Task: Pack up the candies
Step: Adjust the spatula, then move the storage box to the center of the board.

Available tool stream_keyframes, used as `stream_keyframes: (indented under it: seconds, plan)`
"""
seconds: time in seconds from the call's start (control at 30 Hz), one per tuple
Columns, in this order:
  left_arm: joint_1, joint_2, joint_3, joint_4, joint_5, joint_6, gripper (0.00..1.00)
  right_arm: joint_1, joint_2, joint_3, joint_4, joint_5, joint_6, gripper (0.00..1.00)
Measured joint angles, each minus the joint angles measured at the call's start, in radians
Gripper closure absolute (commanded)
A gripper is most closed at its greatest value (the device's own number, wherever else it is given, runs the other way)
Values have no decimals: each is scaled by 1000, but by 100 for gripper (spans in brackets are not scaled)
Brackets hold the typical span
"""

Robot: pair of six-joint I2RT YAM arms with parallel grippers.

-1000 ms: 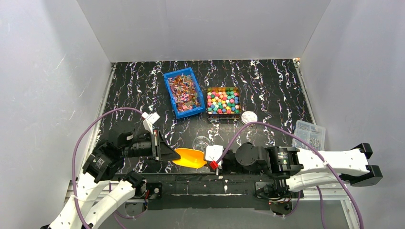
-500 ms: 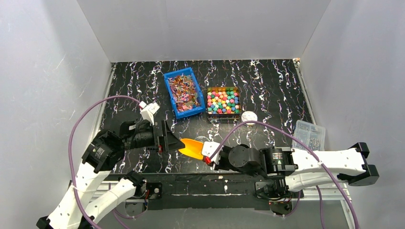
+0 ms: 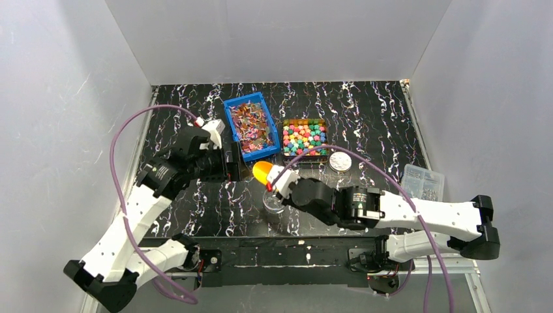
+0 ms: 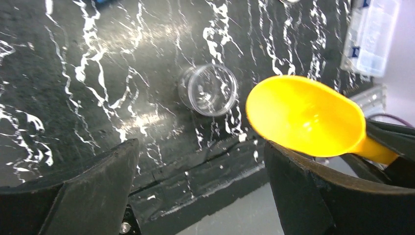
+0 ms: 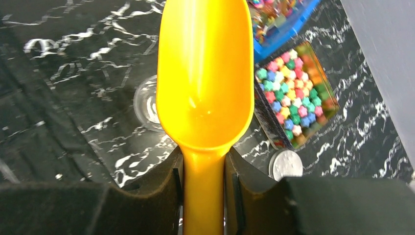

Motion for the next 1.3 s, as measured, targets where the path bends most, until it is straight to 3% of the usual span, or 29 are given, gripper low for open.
stream_keyframes:
  seconds: [0.17,0.47,0.7,0.83,1.3]
  plan:
    - [84,101,43,45,-19,36,5,-144,22,10,-10,-37,25,99]
    - [294,317,63,211,103,48,15,-286,62,10,-9,-142,58,99]
    - [393,535,134,307,212,30,32,-352,84,10,-2,-198,69,99]
    - [428,641,177,343,245,13,40,-376,90,10,3,-219,76,99]
    - [448,894,316,365,258,0,47,-428,125,10,36,-285,88,99]
